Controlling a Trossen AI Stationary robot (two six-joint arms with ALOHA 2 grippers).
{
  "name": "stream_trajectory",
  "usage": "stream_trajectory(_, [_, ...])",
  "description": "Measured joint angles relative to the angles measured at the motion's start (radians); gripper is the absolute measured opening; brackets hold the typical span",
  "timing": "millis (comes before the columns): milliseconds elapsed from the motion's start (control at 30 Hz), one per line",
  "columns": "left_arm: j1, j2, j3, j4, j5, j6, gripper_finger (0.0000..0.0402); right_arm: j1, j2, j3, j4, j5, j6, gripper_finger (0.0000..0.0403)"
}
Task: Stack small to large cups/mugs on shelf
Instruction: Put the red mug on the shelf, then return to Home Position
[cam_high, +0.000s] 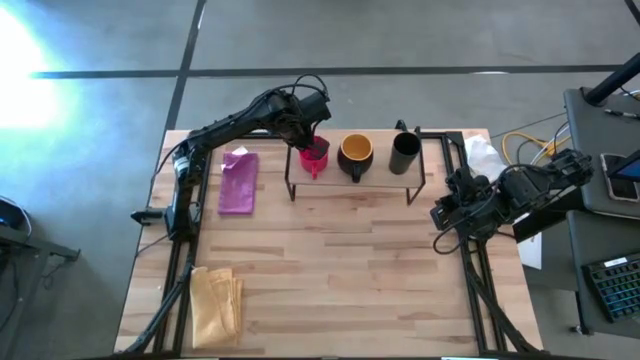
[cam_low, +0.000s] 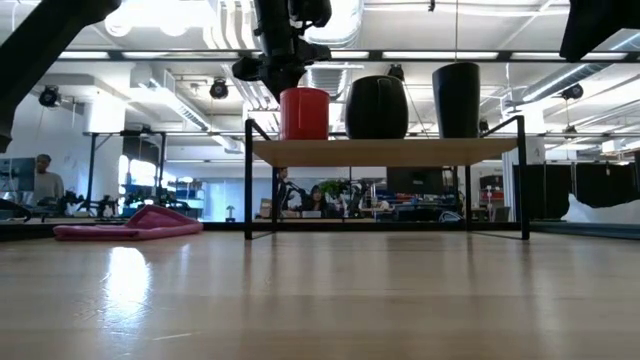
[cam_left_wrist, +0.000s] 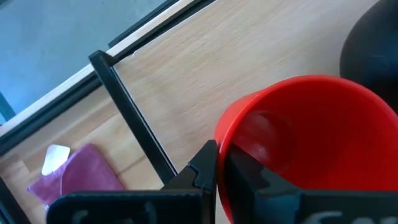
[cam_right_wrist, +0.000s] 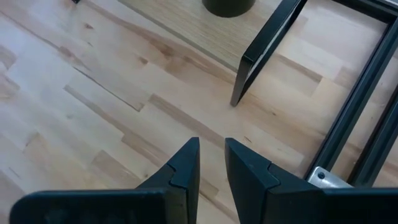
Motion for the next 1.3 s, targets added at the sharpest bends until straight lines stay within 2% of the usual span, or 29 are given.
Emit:
stream_trajectory(533, [0.000, 0.000, -0.003, 0.004, 0.003, 0.000, 0.0013, 0.000, 0.000, 0.000, 0.004, -0.015, 0.018, 0.0068])
stream_trajectory(1033, [0.000, -0.003, 0.002, 0.007, -0.019, -0.004, 0.0085, 0.000, 0.001, 0.001, 0.004, -0.024, -0.009, 0.0068])
stream_trajectory(1300, [-0.009, -0.059, 0.009, 0.028, -0.019, -0.016, 0.0127, 0.000, 0.000, 0.001, 0.003, -0.024, -0.012, 0.0068])
